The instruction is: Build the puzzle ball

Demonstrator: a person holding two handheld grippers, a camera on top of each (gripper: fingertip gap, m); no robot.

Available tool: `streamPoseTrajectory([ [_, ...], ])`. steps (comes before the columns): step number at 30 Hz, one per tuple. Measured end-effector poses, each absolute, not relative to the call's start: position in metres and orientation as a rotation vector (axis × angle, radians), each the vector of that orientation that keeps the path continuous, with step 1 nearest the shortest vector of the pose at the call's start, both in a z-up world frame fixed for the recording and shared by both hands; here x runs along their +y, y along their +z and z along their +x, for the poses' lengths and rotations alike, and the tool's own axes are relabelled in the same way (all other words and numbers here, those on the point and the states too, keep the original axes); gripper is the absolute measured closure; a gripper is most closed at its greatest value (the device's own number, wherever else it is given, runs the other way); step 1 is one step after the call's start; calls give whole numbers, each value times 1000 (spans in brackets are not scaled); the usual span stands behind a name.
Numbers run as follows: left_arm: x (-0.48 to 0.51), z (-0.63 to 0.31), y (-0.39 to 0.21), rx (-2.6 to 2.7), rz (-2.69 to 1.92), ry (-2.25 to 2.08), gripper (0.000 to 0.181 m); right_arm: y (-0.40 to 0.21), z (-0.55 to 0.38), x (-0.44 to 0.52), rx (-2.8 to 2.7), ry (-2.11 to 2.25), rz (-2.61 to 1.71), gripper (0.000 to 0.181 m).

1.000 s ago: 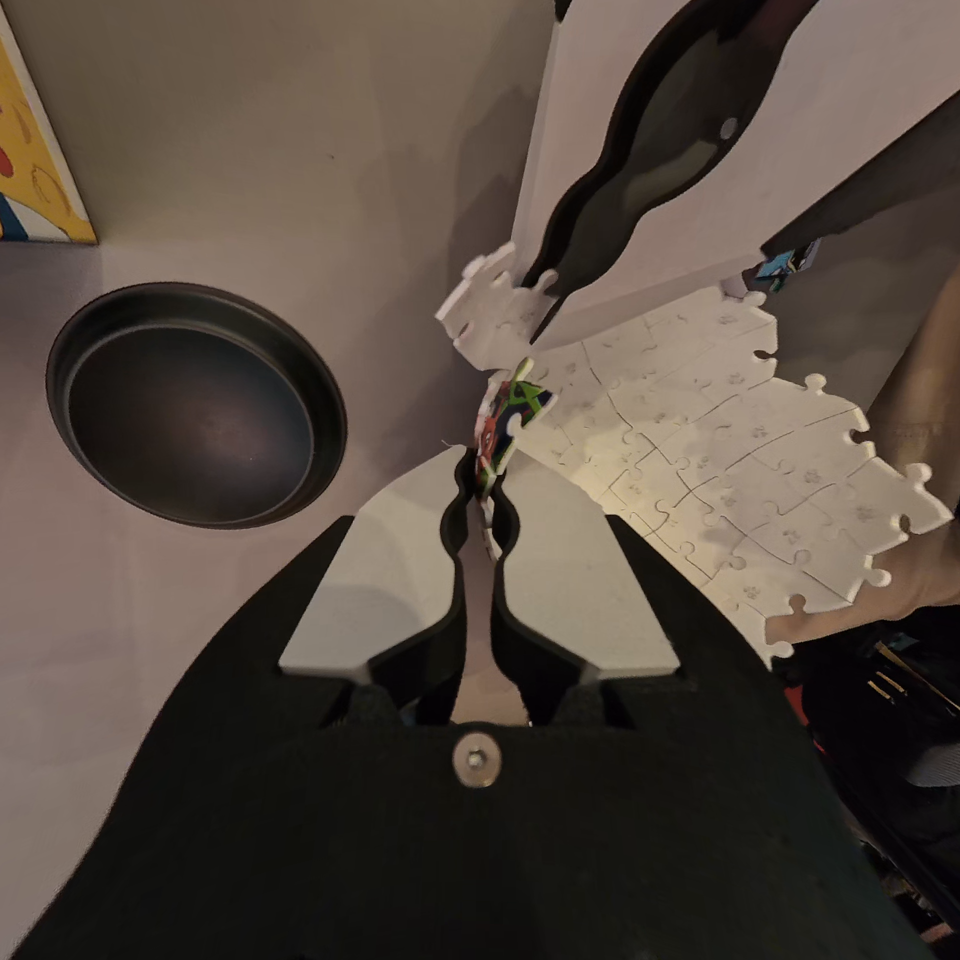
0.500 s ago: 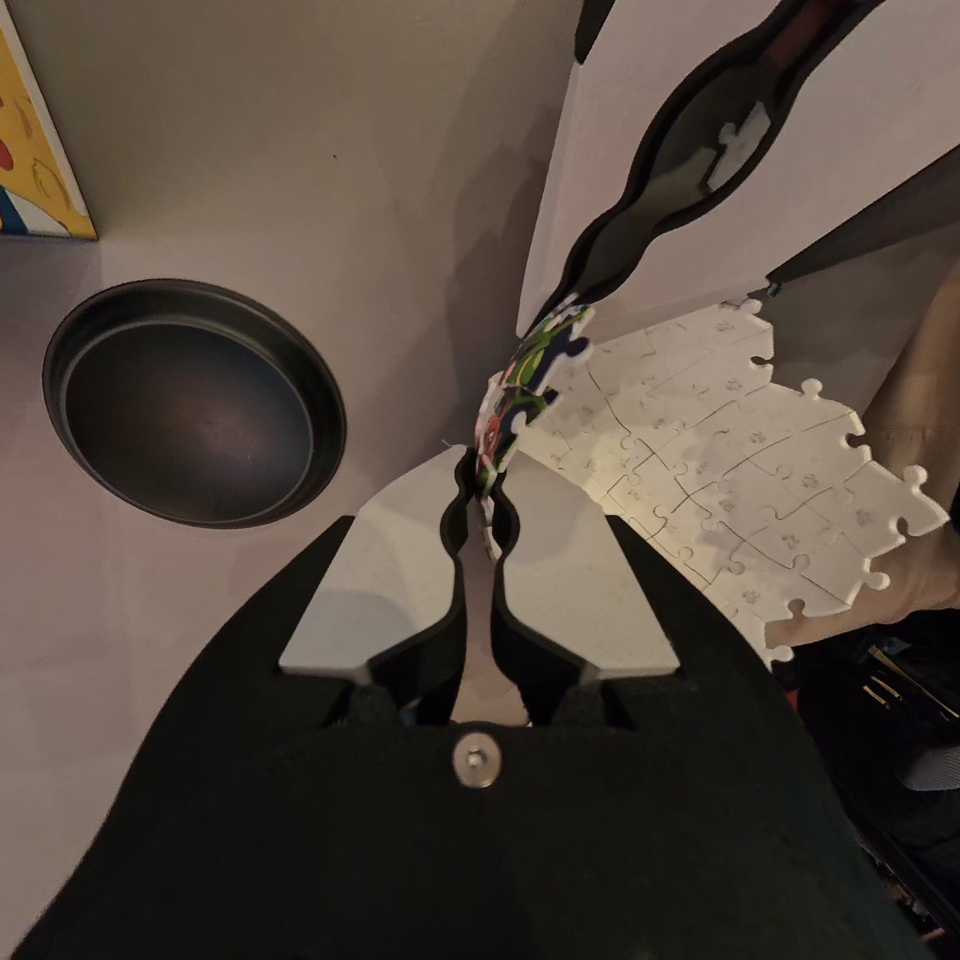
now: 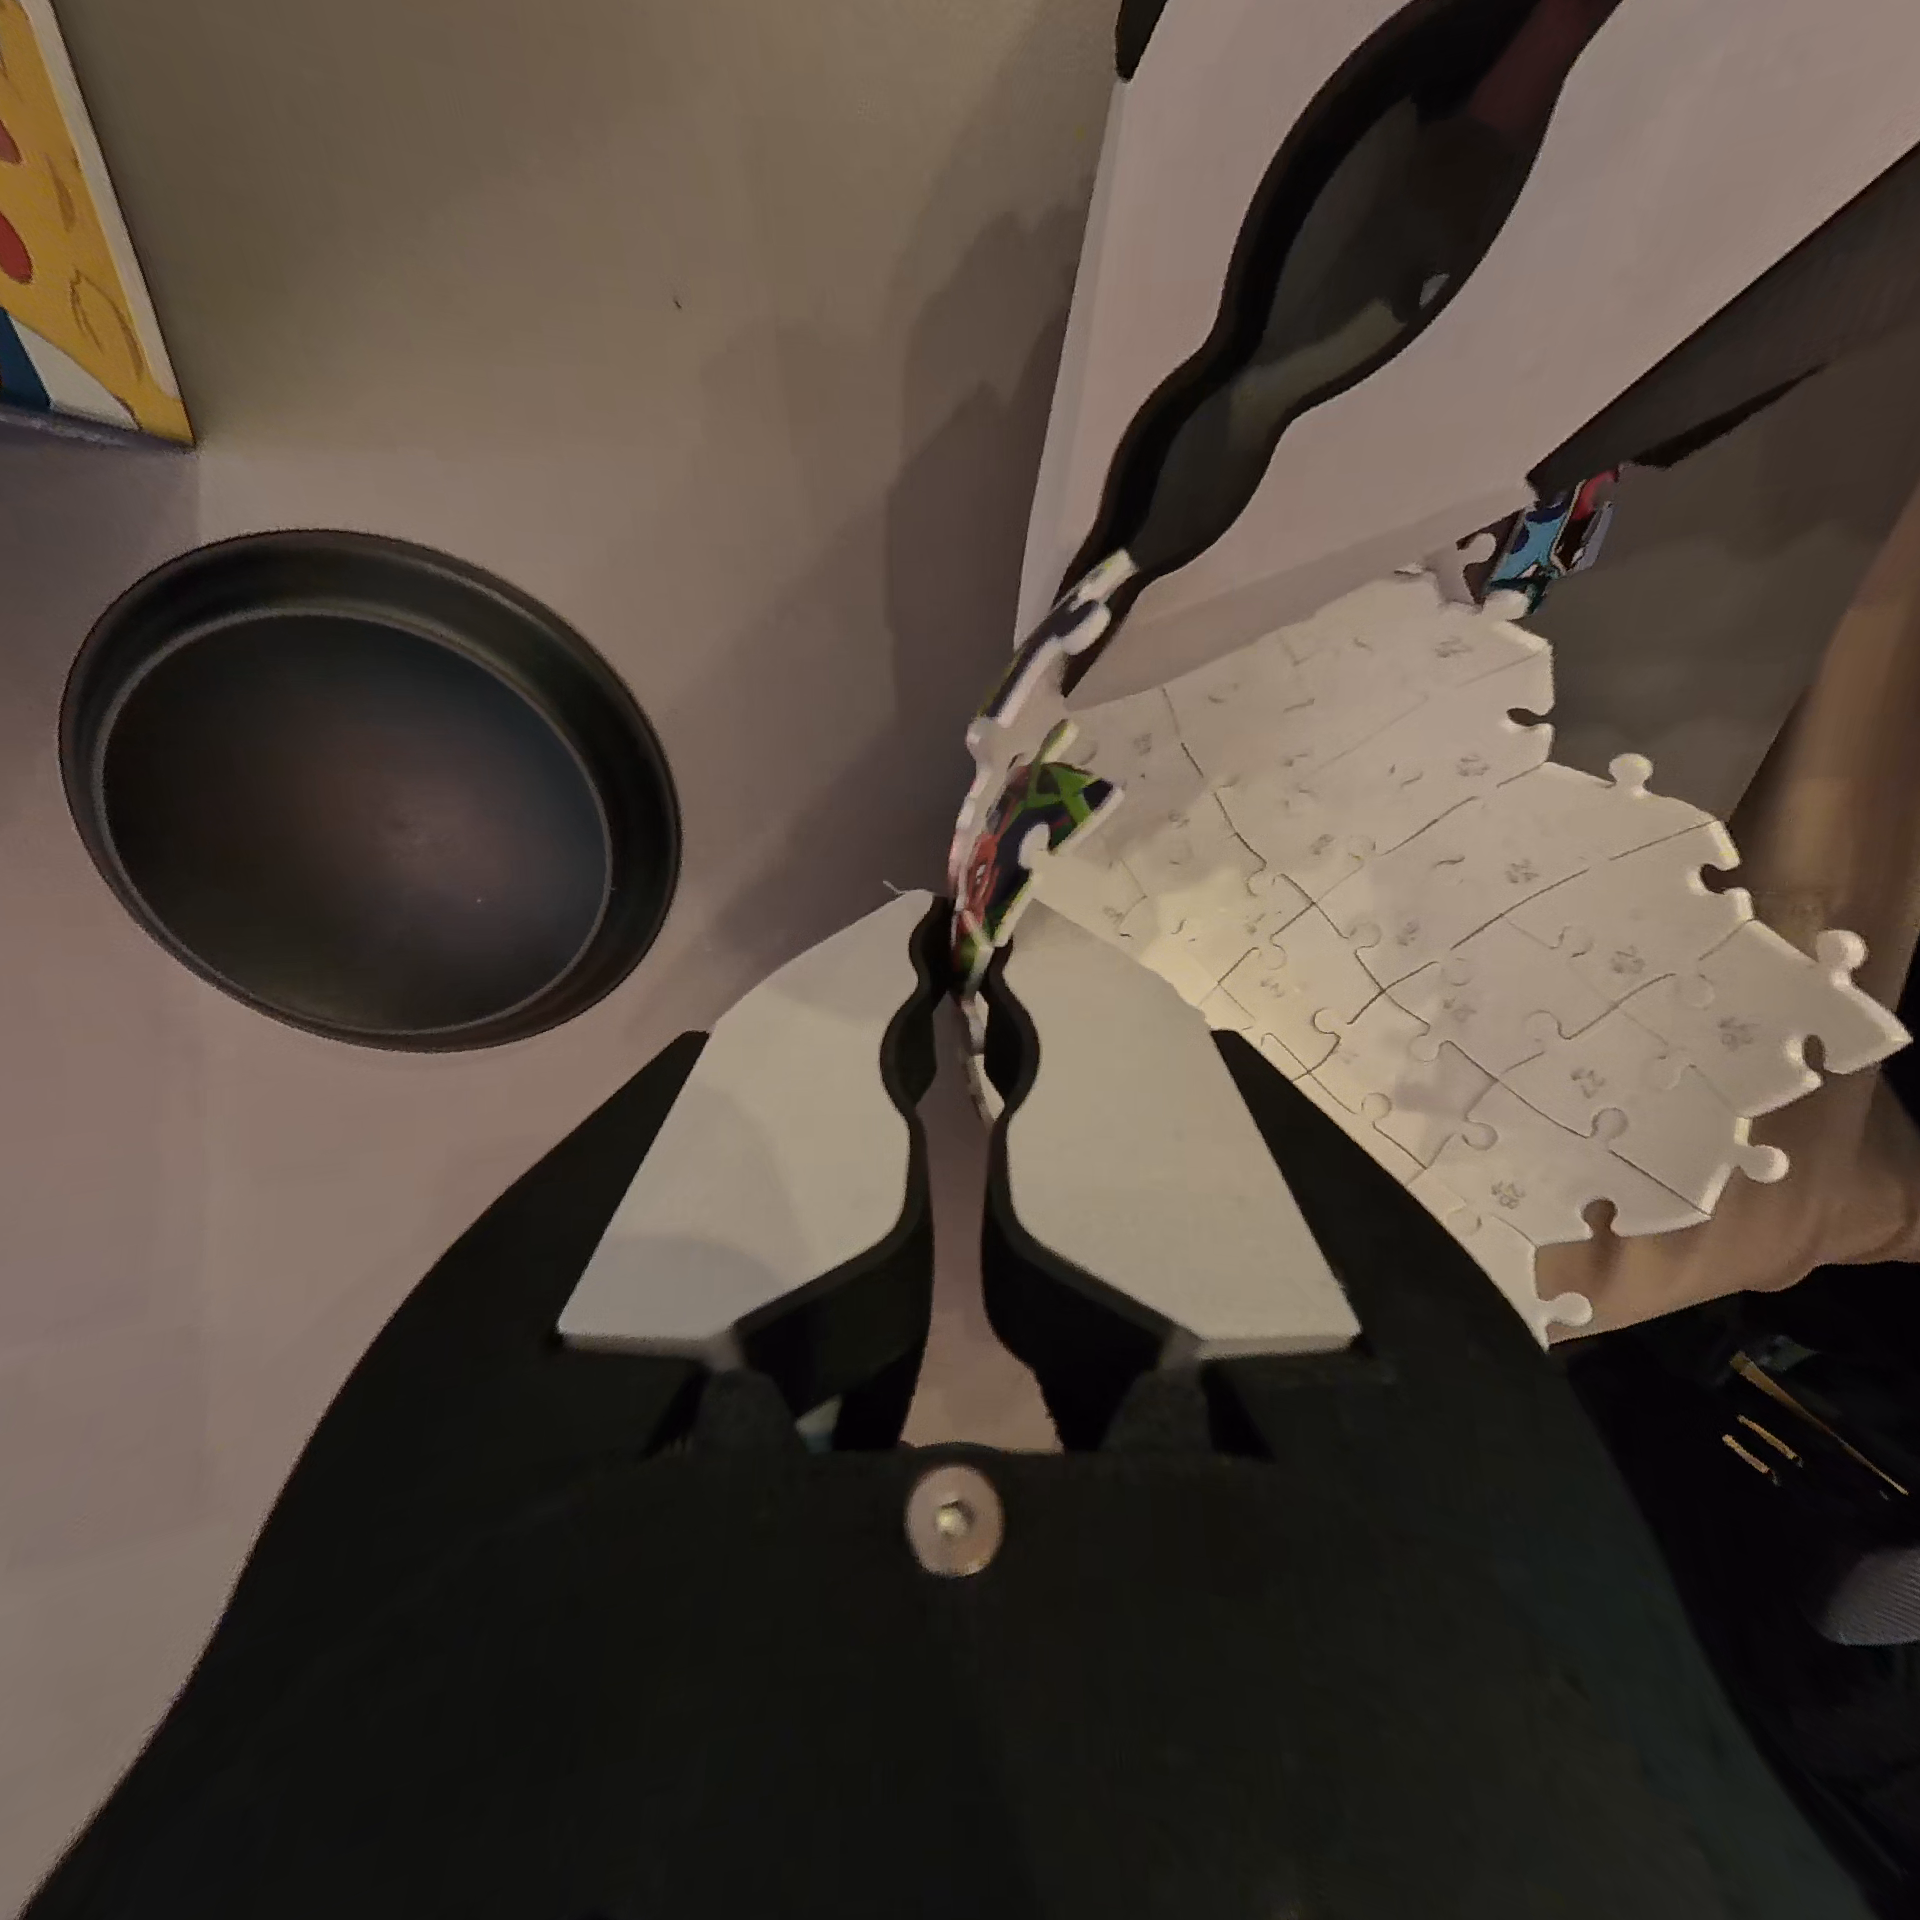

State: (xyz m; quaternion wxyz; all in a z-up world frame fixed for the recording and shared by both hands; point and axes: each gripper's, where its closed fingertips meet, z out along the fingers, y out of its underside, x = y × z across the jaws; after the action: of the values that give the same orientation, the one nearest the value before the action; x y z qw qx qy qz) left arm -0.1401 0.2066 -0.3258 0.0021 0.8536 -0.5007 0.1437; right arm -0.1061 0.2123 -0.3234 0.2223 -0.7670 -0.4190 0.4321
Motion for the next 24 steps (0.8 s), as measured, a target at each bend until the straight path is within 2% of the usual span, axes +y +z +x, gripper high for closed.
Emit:
streamPoseTrajectory([
  [10, 205, -136, -324, -1582, 2694, 493, 178, -326, -110, 206, -1286, 1215, -2097, 172],
  [15, 204, -134, -325, -1589, 2684, 485, 178, -329, -110, 201, -1323, 1229, -2113, 180],
  [24, 206, -133, -323, -1564, 2723, 536, 178, -325, -110, 205, -1222, 1298, -2120, 180],
])
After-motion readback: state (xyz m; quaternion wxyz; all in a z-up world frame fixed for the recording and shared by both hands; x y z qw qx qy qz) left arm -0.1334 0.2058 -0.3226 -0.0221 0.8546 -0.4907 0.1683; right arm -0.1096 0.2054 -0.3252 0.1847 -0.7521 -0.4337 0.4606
